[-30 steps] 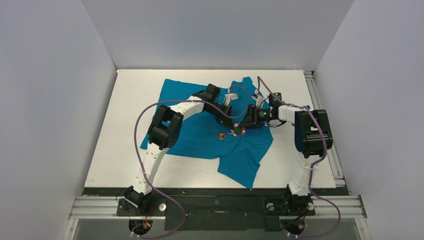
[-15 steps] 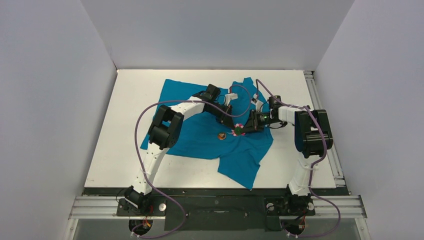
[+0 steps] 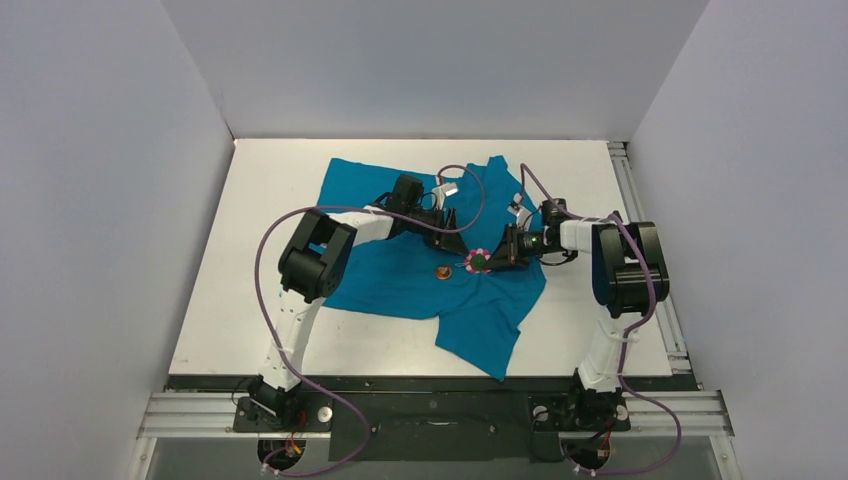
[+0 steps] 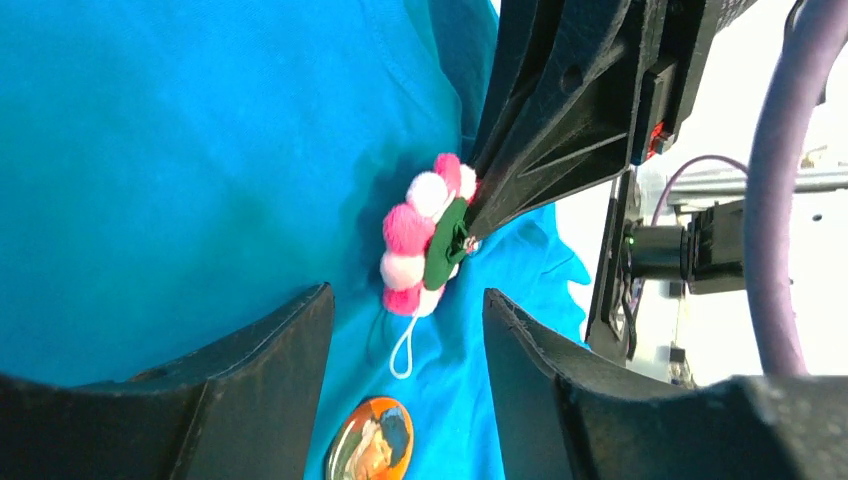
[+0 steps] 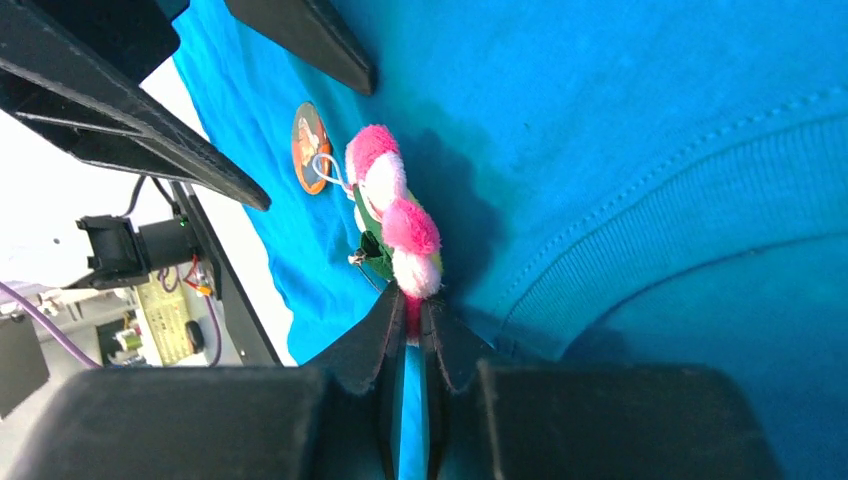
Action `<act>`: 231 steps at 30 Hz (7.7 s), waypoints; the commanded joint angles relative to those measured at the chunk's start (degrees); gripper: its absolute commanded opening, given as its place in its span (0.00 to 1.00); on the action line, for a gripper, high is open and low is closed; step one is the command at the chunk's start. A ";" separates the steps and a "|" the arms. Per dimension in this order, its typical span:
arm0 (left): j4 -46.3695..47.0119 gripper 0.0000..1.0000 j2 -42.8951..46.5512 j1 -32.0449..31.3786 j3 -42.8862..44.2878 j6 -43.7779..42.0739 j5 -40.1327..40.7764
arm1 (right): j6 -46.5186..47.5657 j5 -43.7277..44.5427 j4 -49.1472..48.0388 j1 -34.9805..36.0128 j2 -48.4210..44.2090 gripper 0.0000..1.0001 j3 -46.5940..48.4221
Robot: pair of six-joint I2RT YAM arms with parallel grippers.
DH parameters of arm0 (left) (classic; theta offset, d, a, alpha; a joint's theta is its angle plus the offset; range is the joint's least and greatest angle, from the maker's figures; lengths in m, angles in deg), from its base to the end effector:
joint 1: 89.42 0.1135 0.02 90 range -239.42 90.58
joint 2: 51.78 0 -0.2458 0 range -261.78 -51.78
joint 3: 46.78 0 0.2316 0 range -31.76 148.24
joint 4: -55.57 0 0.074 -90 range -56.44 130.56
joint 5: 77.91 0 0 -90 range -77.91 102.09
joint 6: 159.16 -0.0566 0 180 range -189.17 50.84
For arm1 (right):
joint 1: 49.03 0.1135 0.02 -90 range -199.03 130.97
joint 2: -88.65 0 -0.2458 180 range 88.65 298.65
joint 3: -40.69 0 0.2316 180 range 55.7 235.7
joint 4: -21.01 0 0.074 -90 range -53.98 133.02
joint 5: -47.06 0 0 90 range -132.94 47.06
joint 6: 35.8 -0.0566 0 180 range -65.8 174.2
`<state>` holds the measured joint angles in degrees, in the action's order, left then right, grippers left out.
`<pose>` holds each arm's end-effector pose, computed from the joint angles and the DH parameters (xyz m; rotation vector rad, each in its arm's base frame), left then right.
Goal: Remove the brooch from the garment
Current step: Remove the brooch from the clothes.
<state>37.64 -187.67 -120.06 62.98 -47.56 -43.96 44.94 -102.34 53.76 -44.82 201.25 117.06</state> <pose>0.3893 -0.2852 0.1091 0.7218 2.3269 -1.5792 0.3337 0.0734 0.1076 -0.1557 2.5337 1.4848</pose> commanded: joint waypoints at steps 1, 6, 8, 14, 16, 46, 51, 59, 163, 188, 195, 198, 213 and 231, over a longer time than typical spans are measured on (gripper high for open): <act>17.46 0.54 8.26 0.20 -7.85 8.67 3.58 | -6.26 0.11 -7.75 -0.64 -4.01 0.00 -2.48; 23.70 0.55 10.72 -1.96 -15.21 11.33 5.69 | -11.10 0.07 -11.98 -0.52 -5.16 0.00 -5.01; 25.31 0.55 10.50 -2.62 -16.91 12.10 6.56 | -12.07 0.14 -12.78 -0.52 -5.43 0.00 -5.65; 26.46 0.59 8.29 -4.33 -15.31 12.29 7.72 | -13.87 0.76 -13.36 -0.52 -6.24 0.00 -6.87; 26.17 0.59 7.82 -4.54 -14.65 12.45 7.57 | -14.60 1.04 -13.63 -0.52 -6.40 0.00 -7.06; 26.45 0.46 8.25 -5.53 -17.67 12.18 6.60 | -12.86 1.87 -12.11 -0.82 -8.24 0.00 -9.04; 25.21 0.56 9.79 -6.25 -19.81 9.65 9.08 | -12.29 1.59 -10.64 -1.24 -8.06 0.00 -8.32; 21.01 0.62 11.56 -7.07 -21.43 4.70 14.46 | -12.51 0.84 -10.02 -1.22 -8.31 0.00 -8.11; 26.89 0.00 8.45 -7.28 -19.25 9.82 8.56 | -4.39 0.61 -6.01 2.28 -9.02 0.12 -6.51; 24.17 0.00 6.48 -7.95 -16.63 10.54 3.63 | 4.53 2.49 -4.32 2.56 -11.30 0.21 -5.74; 22.74 0.00 5.56 -7.95 -15.27 10.44 2.81 | 7.29 1.51 -2.14 2.96 -10.82 0.08 -5.13; 22.44 0.00 5.32 -7.98 -14.66 10.43 2.45 | 7.33 1.39 -1.75 3.35 -10.82 0.10 -5.03; 22.22 0.09 5.35 -8.12 -14.13 10.80 2.79 | 3.98 1.38 -5.45 3.70 -11.10 0.00 -6.17; 33.21 0.39 10.48 -7.38 -23.32 14.73 8.23 | -10.16 0.58 -10.38 0.52 -9.85 0.00 -10.65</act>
<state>67.45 -179.69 -126.44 39.74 -33.37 -36.51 36.61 -99.46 46.28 -43.93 192.90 106.40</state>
